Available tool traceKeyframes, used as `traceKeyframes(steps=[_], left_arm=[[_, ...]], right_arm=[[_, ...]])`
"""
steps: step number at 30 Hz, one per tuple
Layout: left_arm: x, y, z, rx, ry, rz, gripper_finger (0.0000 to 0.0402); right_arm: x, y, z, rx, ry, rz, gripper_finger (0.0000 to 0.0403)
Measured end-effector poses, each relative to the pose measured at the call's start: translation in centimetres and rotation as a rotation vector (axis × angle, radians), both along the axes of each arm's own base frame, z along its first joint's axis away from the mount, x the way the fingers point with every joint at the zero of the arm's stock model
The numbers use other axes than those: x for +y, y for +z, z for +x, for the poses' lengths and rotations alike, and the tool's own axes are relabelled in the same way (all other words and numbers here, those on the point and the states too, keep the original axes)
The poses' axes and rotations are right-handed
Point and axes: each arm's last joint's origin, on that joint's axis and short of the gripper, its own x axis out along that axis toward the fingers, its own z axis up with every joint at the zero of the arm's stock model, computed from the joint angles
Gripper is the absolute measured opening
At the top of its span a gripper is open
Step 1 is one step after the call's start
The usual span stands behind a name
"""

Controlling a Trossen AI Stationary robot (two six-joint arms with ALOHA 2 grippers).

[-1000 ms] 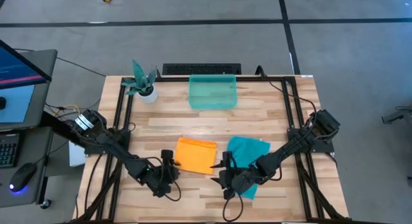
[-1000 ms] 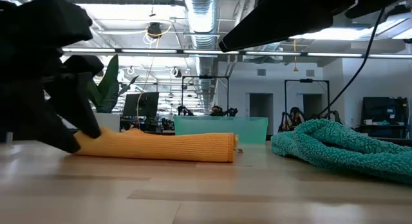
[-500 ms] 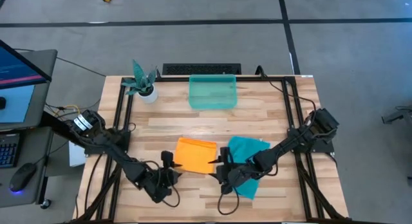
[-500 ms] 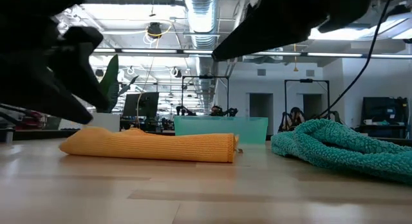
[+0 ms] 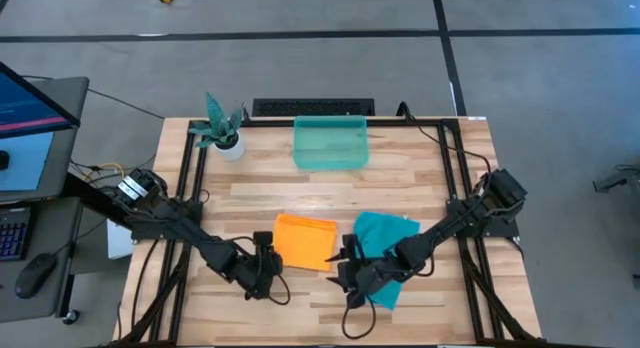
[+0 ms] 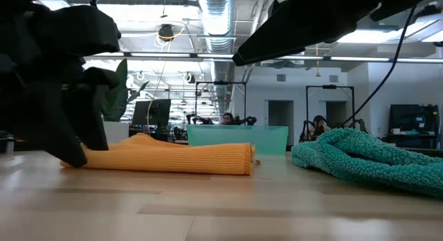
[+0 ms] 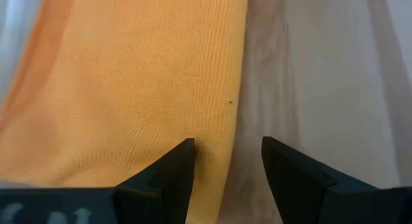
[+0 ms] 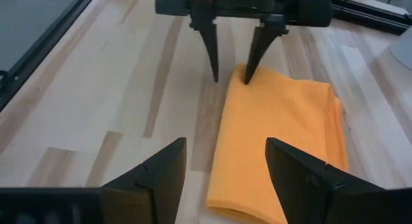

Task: Roll microfiber towels into tight, uniform cylinder then place into a basket
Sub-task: Roll the yellow microfiber cloth

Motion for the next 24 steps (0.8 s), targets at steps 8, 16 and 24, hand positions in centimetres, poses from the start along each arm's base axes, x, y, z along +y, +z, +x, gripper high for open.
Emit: traceKeyframes(steps=[8,16,24], left_arm=[[0.1,0.0,0.0,-0.031,0.105,-0.045,0.0173],[-0.7,0.2,-0.6,-0.095,0.09,0.044,0.0173],[-1.6,0.1,-1.3,-0.091,0.059,0.044,0.0173]], right_arm=[[-0.1,-0.2,-0.1,0.022,0.004,-0.011,0.0235],[1.8,-2.5,-0.4,0.031,0.004,-0.005,0.0235],[2.2,-5.4,1.6,0.021,-0.005,-0.155,0.0235]])
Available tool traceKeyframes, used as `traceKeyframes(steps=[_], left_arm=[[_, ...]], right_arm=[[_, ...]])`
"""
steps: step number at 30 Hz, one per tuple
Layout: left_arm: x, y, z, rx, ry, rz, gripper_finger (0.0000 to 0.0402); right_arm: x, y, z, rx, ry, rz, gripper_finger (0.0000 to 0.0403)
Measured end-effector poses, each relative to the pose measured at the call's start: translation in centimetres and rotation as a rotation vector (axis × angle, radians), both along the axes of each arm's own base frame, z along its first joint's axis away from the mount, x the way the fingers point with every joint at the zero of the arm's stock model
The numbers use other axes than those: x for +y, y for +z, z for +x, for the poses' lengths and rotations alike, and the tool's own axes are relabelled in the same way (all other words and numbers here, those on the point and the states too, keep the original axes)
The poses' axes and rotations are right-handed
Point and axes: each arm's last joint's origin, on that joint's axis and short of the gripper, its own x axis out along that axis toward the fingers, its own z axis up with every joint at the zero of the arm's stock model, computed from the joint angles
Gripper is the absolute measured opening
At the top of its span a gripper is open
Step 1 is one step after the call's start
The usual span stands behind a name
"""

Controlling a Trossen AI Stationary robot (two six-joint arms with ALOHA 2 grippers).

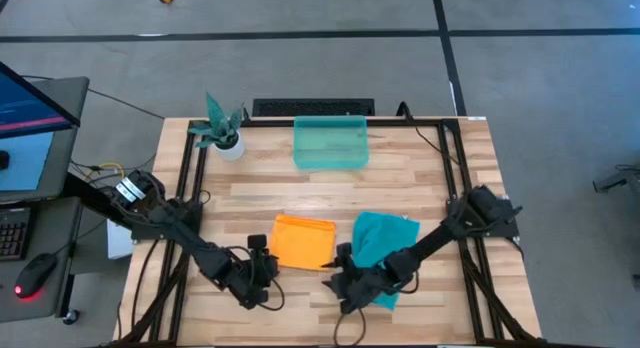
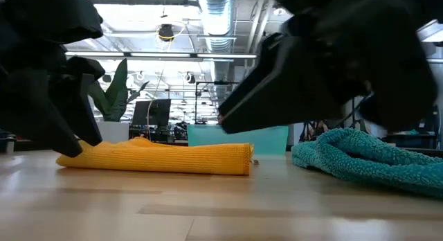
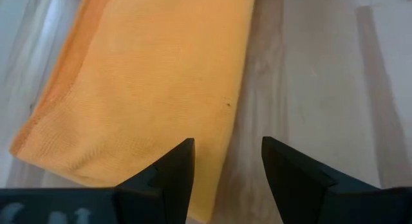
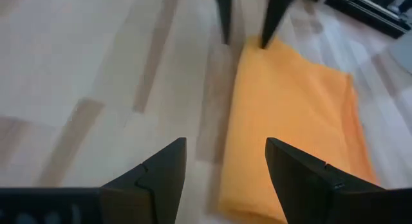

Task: Roll microfiber towels into tight, uniform cylinder then place into a basket
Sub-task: Roll the yellow microfiber cloth

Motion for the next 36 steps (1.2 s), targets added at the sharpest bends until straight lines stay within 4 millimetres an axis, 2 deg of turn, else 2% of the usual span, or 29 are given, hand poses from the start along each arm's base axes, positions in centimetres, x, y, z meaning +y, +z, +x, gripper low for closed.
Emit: traceKeyframes(steps=[3,13,19,28,36], left_arm=[[-0.1,0.0,-0.2,0.008,-0.016,0.01,0.0173],[0.5,-0.2,-0.8,0.046,-0.004,0.127,0.0173],[0.5,-0.2,-0.7,0.047,-0.006,0.129,0.0173],[0.5,-0.3,-0.8,0.067,-0.017,0.103,0.0173],[0.4,-0.3,-0.8,0.086,-0.028,0.078,0.0173]], right_arm=[[-0.4,-0.2,0.8,0.007,-0.016,0.017,0.0235],[-1.9,-1.0,0.8,0.094,-0.089,0.046,0.0235],[-2.8,-1.1,1.2,0.122,-0.112,0.104,0.0235],[-2.8,-1.1,1.2,0.129,-0.114,0.135,0.0235],[-2.5,-2.4,1.3,0.169,-0.094,0.174,0.0235]])
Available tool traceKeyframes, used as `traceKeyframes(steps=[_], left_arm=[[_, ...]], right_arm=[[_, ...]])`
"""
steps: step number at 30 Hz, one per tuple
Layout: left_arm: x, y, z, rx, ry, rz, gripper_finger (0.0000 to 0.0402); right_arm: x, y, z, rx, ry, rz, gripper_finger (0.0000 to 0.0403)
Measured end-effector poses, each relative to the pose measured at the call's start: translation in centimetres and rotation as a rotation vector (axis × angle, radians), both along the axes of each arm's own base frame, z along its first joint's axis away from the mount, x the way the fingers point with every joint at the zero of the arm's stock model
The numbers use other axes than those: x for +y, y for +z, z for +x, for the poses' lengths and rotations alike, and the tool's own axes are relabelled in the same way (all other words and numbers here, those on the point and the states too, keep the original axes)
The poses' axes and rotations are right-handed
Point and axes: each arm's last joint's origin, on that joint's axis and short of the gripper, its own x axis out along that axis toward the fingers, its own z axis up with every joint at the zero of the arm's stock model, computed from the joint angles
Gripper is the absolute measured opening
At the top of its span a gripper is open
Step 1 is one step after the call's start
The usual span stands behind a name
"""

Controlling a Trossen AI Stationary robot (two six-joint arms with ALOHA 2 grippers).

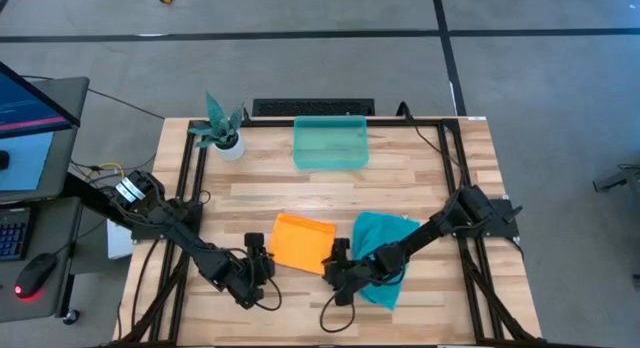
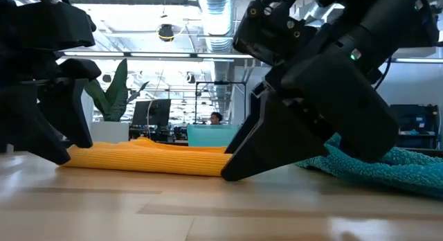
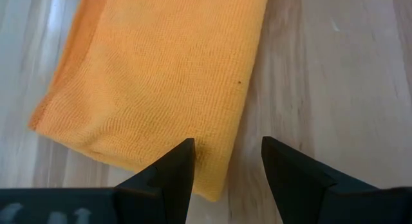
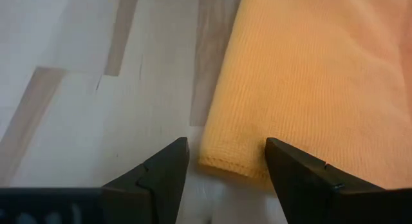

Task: Roll microfiber towels into tight, uniform cylinder then place into a basket
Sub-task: Roll the yellow microfiber cloth

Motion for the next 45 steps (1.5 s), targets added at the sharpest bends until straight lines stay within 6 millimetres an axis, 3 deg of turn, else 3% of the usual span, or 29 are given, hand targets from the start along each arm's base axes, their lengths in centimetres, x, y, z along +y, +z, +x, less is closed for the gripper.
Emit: traceKeyframes(steps=[36,40,45], left_arm=[[2.5,-0.1,1.7,0.104,-0.012,-0.027,0.0172],[2.8,-0.1,1.8,0.111,-0.003,-0.037,0.0146],[2.8,-0.1,1.9,0.114,0.008,-0.055,0.0075]], right_arm=[[0.1,-0.5,-0.2,0.016,-0.004,-0.002,0.0187],[0.1,-0.5,-0.2,0.017,-0.004,-0.002,0.0183],[0.2,-0.6,-0.2,0.017,-0.003,-0.002,0.0174]])
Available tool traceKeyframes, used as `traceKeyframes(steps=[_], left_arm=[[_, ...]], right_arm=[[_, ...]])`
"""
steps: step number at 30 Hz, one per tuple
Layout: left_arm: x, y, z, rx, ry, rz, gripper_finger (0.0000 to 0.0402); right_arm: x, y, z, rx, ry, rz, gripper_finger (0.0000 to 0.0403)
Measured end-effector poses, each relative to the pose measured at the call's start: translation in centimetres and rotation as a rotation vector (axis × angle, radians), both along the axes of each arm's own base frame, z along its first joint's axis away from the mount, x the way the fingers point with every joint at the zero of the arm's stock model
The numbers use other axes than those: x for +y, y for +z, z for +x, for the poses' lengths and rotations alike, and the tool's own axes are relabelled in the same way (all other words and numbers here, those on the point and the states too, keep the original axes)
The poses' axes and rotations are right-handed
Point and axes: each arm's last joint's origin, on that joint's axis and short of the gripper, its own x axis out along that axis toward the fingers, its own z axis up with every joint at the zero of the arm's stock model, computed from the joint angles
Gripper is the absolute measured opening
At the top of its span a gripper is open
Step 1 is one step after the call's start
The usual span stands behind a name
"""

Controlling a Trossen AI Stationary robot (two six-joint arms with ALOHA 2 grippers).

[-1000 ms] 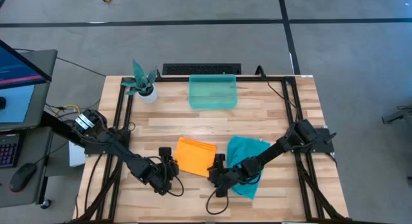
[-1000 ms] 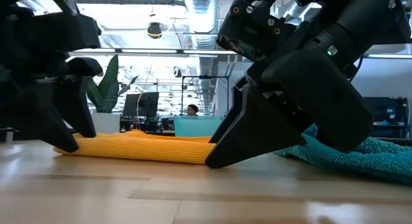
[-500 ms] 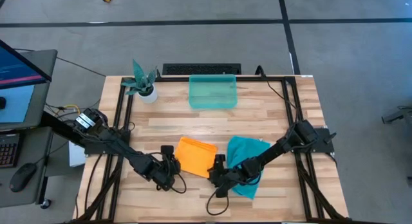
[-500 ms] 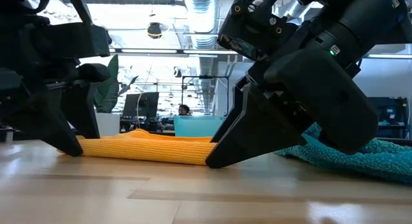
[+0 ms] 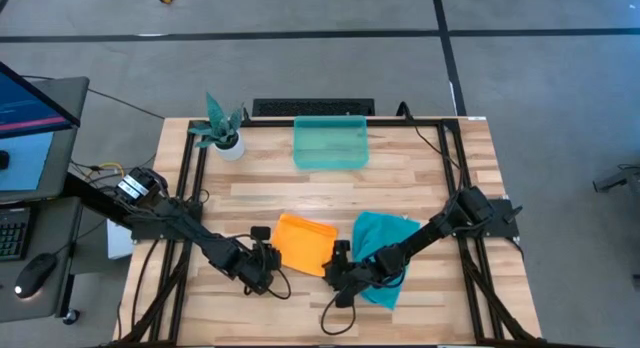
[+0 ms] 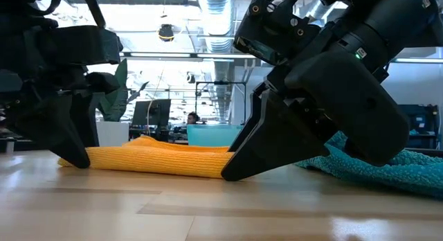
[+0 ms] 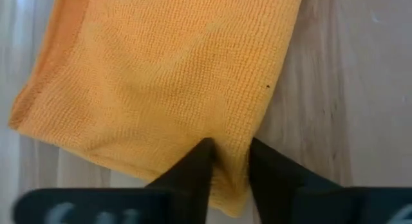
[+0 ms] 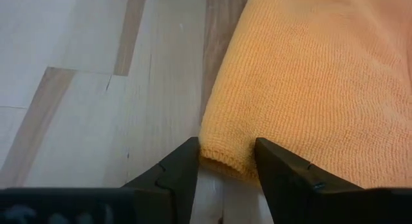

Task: Roll microfiber towels into tight, uniform cylinder then place into a basket
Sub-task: Roll the yellow microfiber cloth

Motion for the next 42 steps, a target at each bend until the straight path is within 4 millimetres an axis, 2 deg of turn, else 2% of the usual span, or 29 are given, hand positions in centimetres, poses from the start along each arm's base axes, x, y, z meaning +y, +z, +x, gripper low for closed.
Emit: traceKeyframes(steps=[5,10,15,17,24,30,37,42], left_arm=[[-0.2,-0.1,-0.2,0.003,0.03,-0.027,0.0009],[-0.6,-0.1,-0.5,-0.009,0.087,-0.073,0.0012],[-0.7,0.0,-0.5,-0.002,0.143,-0.137,0.0009],[-0.9,0.2,-0.3,0.004,0.154,-0.166,0.0006],[-2.1,1.7,0.7,0.038,0.132,-0.289,0.0008],[-2.5,2.9,1.2,0.077,0.185,-0.345,0.001],[-1.9,3.5,1.3,0.118,0.33,-0.366,0.001],[-1.1,3.5,1.7,0.109,0.395,-0.37,0.0011]], right_arm=[[0.0,0.0,0.0,0.001,0.003,0.003,0.0148],[0.6,0.1,-0.2,0.001,0.036,-0.017,0.0091],[1.4,0.9,0.3,0.005,0.092,-0.034,0.0024],[1.6,1.3,0.6,0.012,0.102,-0.031,0.001],[2.1,2.7,1.2,0.064,0.063,-0.02,0.0027],[2.8,3.6,1.3,0.076,0.069,-0.032,0.0006],[2.8,5.0,1.7,0.097,-0.019,-0.045,0.0014],[2.3,4.9,1.4,0.126,-0.111,-0.048,0.0005]])
